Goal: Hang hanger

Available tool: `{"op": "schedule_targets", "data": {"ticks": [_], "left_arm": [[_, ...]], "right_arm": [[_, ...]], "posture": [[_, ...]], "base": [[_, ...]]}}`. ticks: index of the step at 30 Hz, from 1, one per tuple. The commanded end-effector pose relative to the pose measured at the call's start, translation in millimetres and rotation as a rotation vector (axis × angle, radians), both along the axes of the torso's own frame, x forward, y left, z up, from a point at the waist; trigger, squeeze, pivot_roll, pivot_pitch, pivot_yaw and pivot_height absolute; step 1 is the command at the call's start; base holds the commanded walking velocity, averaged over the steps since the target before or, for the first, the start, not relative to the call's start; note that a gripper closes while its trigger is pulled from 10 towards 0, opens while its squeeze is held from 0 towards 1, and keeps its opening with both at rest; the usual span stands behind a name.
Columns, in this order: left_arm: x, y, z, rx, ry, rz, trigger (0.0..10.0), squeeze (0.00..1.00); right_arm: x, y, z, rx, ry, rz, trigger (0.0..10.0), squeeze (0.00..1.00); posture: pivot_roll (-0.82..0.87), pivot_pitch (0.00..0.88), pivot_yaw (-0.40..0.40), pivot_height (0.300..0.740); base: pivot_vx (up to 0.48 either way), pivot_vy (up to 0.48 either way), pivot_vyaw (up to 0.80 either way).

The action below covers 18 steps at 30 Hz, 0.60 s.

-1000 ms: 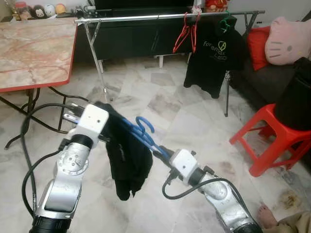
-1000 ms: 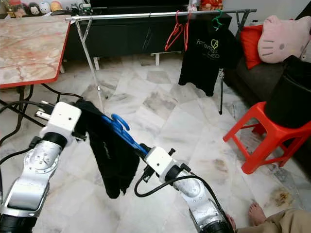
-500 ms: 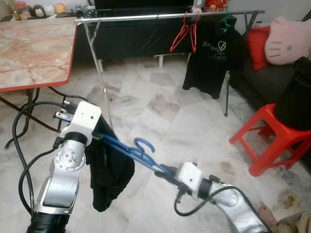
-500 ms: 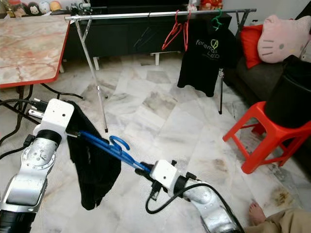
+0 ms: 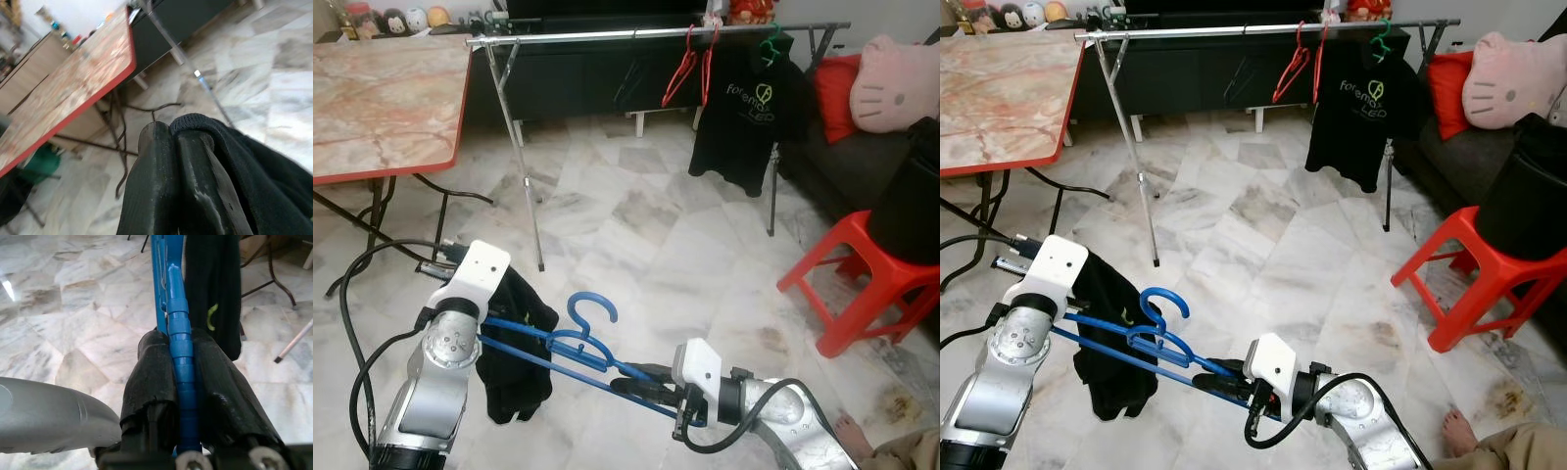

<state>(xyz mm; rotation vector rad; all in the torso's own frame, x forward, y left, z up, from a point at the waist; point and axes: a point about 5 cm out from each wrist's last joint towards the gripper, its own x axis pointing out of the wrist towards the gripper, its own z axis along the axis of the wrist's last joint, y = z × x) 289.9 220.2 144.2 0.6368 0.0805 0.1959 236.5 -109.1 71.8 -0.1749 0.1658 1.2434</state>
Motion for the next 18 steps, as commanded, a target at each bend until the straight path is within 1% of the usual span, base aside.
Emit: {"op": "schedule_targets", "data": {"ticks": [1,2,3,4,5,6,7,8,9,10,12,13,14,15,18], "left_arm": [[-4.8,14.7,-5.7,0.019,0.015,0.071,0.0,0.0],[-6.9,23.0,-6.6,0.002,0.012,0.109,0.7,0.0],[-7.8,26.6,-5.6,-0.012,0.002,0.128,3.3,0.0],[-8.5,28.9,-4.9,-0.02,-0.005,0.139,3.3,0.0],[-8.7,32.7,-1.9,-0.019,-0.02,0.147,9.7,0.0],[-8.7,32.7,-1.9,-0.019,-0.02,0.147,9.7,0.0],[-8.5,33.8,-0.6,-0.018,-0.028,0.148,10.0,0.0],[-7.3,35.4,3.3,-0.04,-0.051,0.151,10.0,0.0],[-6.8,35.7,4.8,-0.049,-0.058,0.151,10.0,0.0],[-6.8,35.7,4.8,-0.049,-0.058,0.151,10.0,0.0],[-4.3,34.0,9.2,-0.042,-0.075,0.133,10.0,0.0],[-4.3,34.0,9.2,-0.042,-0.075,0.133,10.0,0.0],[-2.2,30.4,11.6,-0.04,-0.09,0.116,10.0,0.0],[-1.8,29.3,11.8,-0.042,-0.093,0.114,10.0,0.0],[-2.1,28.4,11.6,-0.049,-0.1,0.113,10.0,0.0]], "right_arm": [[5.5,-8.0,13.1,-0.008,-0.069,-0.006,0.0,0.0],[5.8,-18.3,9.8,-0.05,-0.061,-0.027,0.0,0.0],[5.4,-23.1,8.0,-0.063,-0.053,-0.036,0.0,0.0],[5.1,-26.2,6.9,-0.071,-0.048,-0.041,0.0,0.0],[1.8,-33.7,1.4,-0.12,-0.019,-0.038,0.0,0.0],[1.8,-33.7,1.4,-0.12,-0.019,-0.038,0.0,0.0],[-0.7,-36.5,-2.2,-0.156,-0.012,-0.025,0.0,0.0],[-6.0,-42.1,-10.9,-0.226,0.017,-0.003,0.0,0.0],[-7.9,-44.1,-14.0,-0.246,0.033,0.002,0.0,0.0],[-7.9,-44.1,-14.0,-0.246,0.033,0.002,0.0,0.0],[-13.6,-49.3,-24.6,-0.334,0.058,0.032,0.0,0.0],[-13.6,-49.3,-24.6,-0.334,0.058,0.032,0.0,0.0],[-20.8,-54.1,-34.9,-0.424,0.094,0.084,0.0,0.0],[-21.6,-55.4,-37.1,-0.441,0.095,0.086,0.0,0.0],[-17.6,-54.8,-34.1,-0.401,0.085,0.045,0.0,0.0]], "posture": [[0.0,0.055,-0.014,0.74],[0.0,0.054,-0.015,0.74],[0.0,0.054,-0.015,0.74],[0.0,0.054,-0.015,0.74],[0.0,0.054,-0.015,0.74],[0.0,0.054,-0.015,0.74],[-0.01,0.048,-0.016,0.74],[-0.01,0.048,-0.016,0.74],[-0.01,0.048,-0.016,0.74],[-0.01,0.048,-0.016,0.74],[-0.01,0.048,-0.016,0.74],[-0.01,0.048,-0.016,0.74],[-0.01,0.048,-0.016,0.74],[-0.01,0.048,-0.016,0.74],[0.0,0.052,-0.014,0.74]], "base": [[0.0,0.0,0.0],[0.0,0.0,0.0],[0.0,0.0,0.0],[0.0,0.0,0.0],[0.0,0.0,0.0],[0.0,0.0,0.0],[0.0,0.0,0.0],[0.0,0.0,0.0],[0.0,0.0,0.0],[0.0,0.0,0.0],[0.0,0.0,0.0],[0.0,0.0,0.0],[0.0,0.0,0.0],[0.0,0.0,0.0],[0.0,0.0,0.0]]}}
